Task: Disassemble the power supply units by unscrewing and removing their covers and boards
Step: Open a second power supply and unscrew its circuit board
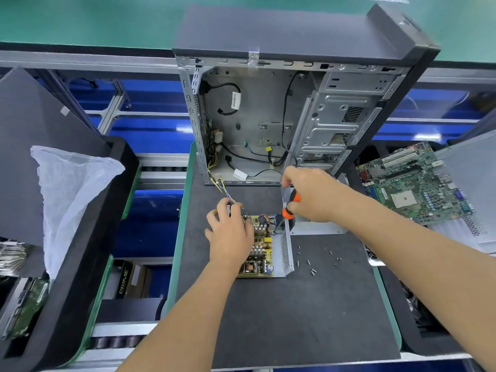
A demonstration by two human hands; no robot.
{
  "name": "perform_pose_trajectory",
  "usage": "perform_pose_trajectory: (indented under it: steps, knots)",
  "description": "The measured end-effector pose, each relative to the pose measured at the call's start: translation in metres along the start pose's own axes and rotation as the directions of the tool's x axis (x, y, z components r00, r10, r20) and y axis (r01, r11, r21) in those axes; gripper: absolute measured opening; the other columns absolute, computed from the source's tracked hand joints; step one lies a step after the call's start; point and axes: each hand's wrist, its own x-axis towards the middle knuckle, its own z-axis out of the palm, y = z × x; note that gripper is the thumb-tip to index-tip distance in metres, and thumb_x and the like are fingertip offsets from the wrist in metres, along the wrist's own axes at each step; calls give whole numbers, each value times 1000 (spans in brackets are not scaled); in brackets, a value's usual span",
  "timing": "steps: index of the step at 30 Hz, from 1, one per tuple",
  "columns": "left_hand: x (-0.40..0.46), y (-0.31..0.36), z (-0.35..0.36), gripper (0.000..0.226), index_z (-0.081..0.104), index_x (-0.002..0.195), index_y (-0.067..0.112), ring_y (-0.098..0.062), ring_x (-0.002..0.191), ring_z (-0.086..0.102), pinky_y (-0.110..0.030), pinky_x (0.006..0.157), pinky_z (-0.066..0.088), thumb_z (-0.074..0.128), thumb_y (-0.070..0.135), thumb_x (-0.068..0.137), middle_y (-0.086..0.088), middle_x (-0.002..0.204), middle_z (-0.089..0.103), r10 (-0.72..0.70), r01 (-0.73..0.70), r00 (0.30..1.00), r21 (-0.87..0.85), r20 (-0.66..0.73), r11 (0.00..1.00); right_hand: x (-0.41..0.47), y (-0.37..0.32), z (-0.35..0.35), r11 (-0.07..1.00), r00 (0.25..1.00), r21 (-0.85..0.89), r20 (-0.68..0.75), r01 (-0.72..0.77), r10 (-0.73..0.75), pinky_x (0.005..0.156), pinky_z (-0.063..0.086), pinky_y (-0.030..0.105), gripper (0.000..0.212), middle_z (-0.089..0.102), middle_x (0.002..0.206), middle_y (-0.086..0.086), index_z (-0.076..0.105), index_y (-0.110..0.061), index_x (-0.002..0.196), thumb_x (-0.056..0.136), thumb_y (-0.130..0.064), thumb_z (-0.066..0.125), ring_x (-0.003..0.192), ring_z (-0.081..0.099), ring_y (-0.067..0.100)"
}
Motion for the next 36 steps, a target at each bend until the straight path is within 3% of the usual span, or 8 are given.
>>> perform_pose_trajectory:
  steps: [4, 6, 9, 18, 21, 24, 27, 36]
  knots:
    - [1, 1, 2, 39, 43, 137, 23, -29, 128, 27, -52, 92, 45, 48, 35, 100, 1, 153, 23, -3, 3, 1000, 2, -1, 1000, -2, 4, 2, 991, 998, 127, 50, -40, 34, 76, 40, 36, 44, 53, 99, 2, 46, -21, 116, 88, -46, 69, 95, 48, 28]
    - [1, 1, 1, 39, 43, 137, 23, -29, 128, 27, -52, 92, 45, 48, 35, 100, 1, 153, 23, -1, 1, 1000, 2, -2, 1000, -5, -1, 3, 995, 995, -30, 9, -99, 99, 73, 41, 40, 60, 46, 92, 5, 42, -20, 115, 88, -73, 43, 91, 48, 30]
    - [0, 0, 1, 39, 44, 137, 23, -29, 128, 28, -52, 92, 45, 49, 35, 99, 1, 153, 24, 2, -2, 1000, -2, -7, 1000, -4, -10, 5, 927, 995, -365, -66, -92, 72, 69, 37, 39, 55, 47, 93, 10, 47, -16, 125, 100, -62, 29, 99, 58, 36]
    - [1, -1, 2, 38, 44, 136, 24, -28, 128, 27, -52, 96, 44, 48, 37, 100, 1, 153, 23, 4, -4, 1000, 4, -9, 1000, -3, 4, 6, 995, 998, 82, 6, 58, -58, 80, 46, 36, 30, 56, 108, 1, 54, -22, 108, 85, -9, 68, 100, 51, 21]
    - [1, -1, 2, 37, 45, 135, 24, -28, 128, 27, -52, 96, 44, 48, 37, 100, 1, 153, 23, 2, -2, 1000, -9, -12, 1000, -7, 5, 7, 985, 1000, 172, 22, -4, 0, 85, 49, 41, 44, 54, 110, 3, 51, -23, 114, 82, -33, 79, 101, 51, 27]
    - [1, 0, 2, 37, 45, 135, 24, -27, 128, 26, -51, 95, 43, 48, 37, 100, 2, 153, 23, 2, -2, 1000, -11, -10, 1000, -11, -7, 12, 986, 990, -141, -117, -92, 76, 67, 39, 37, 59, 50, 84, 5, 43, -18, 108, 88, -73, 42, 84, 52, 34]
    - [0, -1, 1, 37, 45, 135, 24, -27, 128, 26, -51, 94, 44, 49, 36, 100, 2, 153, 23, 0, -1, 1000, -13, -10, 1000, -7, -15, 15, 881, 982, -467, -190, -77, -15, 63, 38, 35, 50, 61, 97, 7, 51, -16, 120, 102, -57, 29, 96, 64, 33]
    - [0, 1, -1, 38, 45, 136, 22, -28, 128, 29, -50, 93, 45, 49, 35, 100, 1, 152, 25, -3, 3, 1000, -24, -8, 1000, 0, 8, 8, 996, 996, 88, -85, 27, -19, 82, 47, 37, 38, 57, 108, 1, 55, -21, 109, 80, -29, 79, 105, 52, 25]
